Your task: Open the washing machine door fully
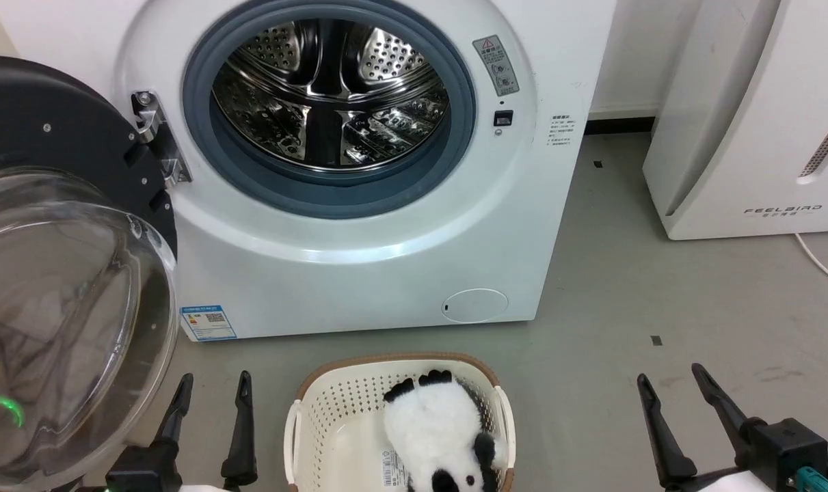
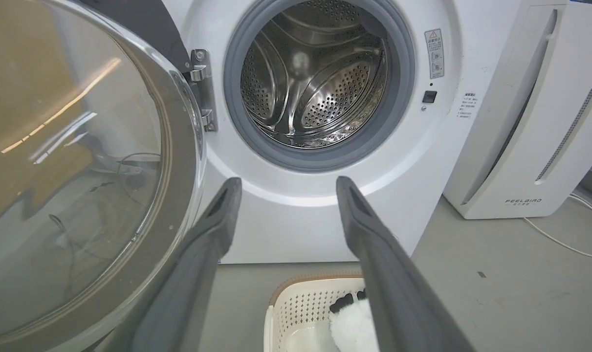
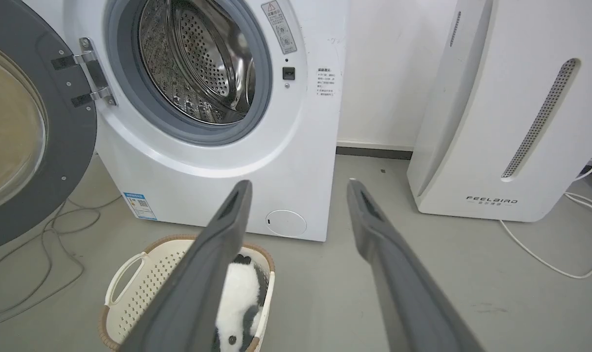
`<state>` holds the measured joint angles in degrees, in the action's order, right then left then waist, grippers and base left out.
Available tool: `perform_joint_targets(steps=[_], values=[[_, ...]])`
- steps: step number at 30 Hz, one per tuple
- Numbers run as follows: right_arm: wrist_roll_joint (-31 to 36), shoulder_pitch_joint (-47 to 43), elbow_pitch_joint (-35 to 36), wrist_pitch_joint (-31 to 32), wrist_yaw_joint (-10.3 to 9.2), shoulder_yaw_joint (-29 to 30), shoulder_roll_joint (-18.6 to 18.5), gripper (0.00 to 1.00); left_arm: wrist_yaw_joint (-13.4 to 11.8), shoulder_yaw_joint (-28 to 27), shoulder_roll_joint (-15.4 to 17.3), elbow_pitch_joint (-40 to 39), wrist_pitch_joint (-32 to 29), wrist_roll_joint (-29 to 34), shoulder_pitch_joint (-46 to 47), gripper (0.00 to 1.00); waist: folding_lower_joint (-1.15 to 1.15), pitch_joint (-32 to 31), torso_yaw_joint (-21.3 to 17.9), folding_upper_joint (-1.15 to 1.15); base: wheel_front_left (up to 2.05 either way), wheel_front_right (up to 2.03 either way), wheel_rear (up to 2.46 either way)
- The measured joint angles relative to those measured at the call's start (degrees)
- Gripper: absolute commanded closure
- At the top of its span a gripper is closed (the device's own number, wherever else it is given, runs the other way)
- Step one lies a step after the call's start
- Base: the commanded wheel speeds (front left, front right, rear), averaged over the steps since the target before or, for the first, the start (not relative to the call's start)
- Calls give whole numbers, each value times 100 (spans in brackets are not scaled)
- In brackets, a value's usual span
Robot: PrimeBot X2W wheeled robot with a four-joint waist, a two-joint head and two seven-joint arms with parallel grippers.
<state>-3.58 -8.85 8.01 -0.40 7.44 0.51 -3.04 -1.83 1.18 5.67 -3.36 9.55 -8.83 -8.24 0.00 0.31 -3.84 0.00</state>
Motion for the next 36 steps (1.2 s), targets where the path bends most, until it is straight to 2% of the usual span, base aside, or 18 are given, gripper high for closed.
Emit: perform_joint_targets(steps=[3, 4, 36], values=[[-11, 9, -43, -24, 0, -9, 0, 0, 2, 8, 36, -15, -45, -2, 0, 0, 0, 13, 1, 0, 0, 0, 0], [-10, 13, -53, -23, 0, -13, 0, 100, 1, 10, 40, -18, -46, -13, -2, 100, 0, 15, 2, 0, 0, 0, 0], [18, 113, -199, -14, 0, -12, -1, 100, 19, -7, -18, 46, -244, 151, 108, 100, 0, 6, 86, 0, 0, 0, 0]])
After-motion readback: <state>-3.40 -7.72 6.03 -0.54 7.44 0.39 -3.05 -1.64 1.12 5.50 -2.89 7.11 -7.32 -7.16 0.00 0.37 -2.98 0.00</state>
